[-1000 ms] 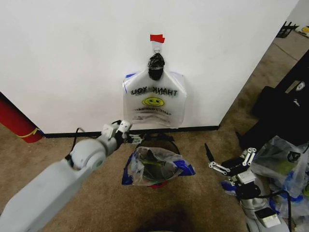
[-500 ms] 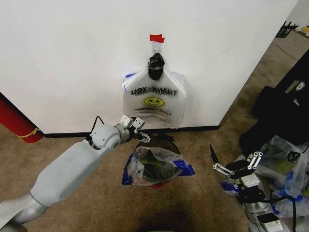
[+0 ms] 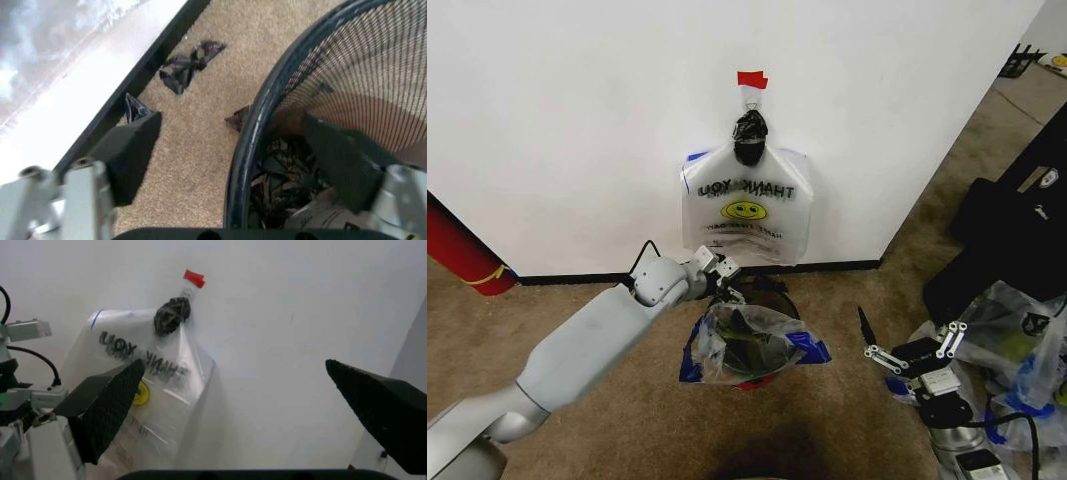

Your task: Pick up the garbage bag from the wall and place it over the trash bin.

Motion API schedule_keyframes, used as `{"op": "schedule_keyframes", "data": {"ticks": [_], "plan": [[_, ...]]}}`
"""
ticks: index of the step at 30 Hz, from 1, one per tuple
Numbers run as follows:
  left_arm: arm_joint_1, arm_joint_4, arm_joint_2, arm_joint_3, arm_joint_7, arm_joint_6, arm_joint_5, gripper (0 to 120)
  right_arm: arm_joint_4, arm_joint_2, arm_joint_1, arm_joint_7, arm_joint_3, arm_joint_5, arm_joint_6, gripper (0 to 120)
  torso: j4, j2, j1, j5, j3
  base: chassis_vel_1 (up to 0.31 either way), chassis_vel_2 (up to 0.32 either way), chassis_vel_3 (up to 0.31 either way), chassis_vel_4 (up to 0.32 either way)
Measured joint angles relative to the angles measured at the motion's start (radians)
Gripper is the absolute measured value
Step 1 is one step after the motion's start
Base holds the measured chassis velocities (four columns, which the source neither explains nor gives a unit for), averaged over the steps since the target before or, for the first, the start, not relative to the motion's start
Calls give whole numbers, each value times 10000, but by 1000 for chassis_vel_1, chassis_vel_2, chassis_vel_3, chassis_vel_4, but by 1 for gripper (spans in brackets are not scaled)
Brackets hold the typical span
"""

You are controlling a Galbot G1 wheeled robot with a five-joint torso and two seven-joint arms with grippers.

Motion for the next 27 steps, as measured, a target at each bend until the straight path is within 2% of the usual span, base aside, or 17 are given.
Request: {"op": "schedule_keyframes", "data": {"ticks": [3,5,8,10,12,17,19,21,24,25,27], "plan": [[-50,139,-31,78,55,-3,53,67,-23,61,-11,20,-3,-73,3,100,2,0,0,-1,0,0,0,0,0],[-50,174,-43,82,56,-4,53,63,-34,75,4,26,-10,-98,3,100,2,0,0,-1,0,0,0,0,0],[-6,210,-40,74,7,-8,-2,49,-87,110,85,31,-48,-181,6,100,2,0,0,0,0,0,0,0,0],[22,215,-35,65,-33,-8,-51,48,-98,119,108,31,-59,-200,6,100,2,0,0,-1,0,0,0,0,0],[104,227,0,-5,-144,-10,-182,36,-121,177,181,31,-96,-271,11,100,2,0,0,-2,0,0,0,0,0],[396,116,159,-295,-335,-15,-298,18,-186,330,309,44,-167,-492,16,100,2,0,0,-2,0,0,0,0,0],[487,37,211,-394,-397,-15,-361,15,-196,346,328,49,-179,-512,16,100,2,0,0,-2,0,0,0,0,0],[709,-162,355,-625,-557,-12,-515,5,-234,365,372,67,-208,-558,16,100,1,0,0,-1,0,0,0,0,0],[1374,-639,601,-1288,-1418,-14,-1168,1,-268,369,460,74,-242,-657,16,100,0,1,0,-3,-1,0,0,0,0],[1374,-639,601,-1288,-1418,-14,-1168,1,-268,369,460,74,-242,-657,16,100,0,1,0,-3,-1,0,0,0,0],[2038,-1069,758,-1799,-2450,-15,-1787,1,-316,369,524,75,-287,-684,16,100,2,0,0,-4,-1,0,0,0,0]]}}
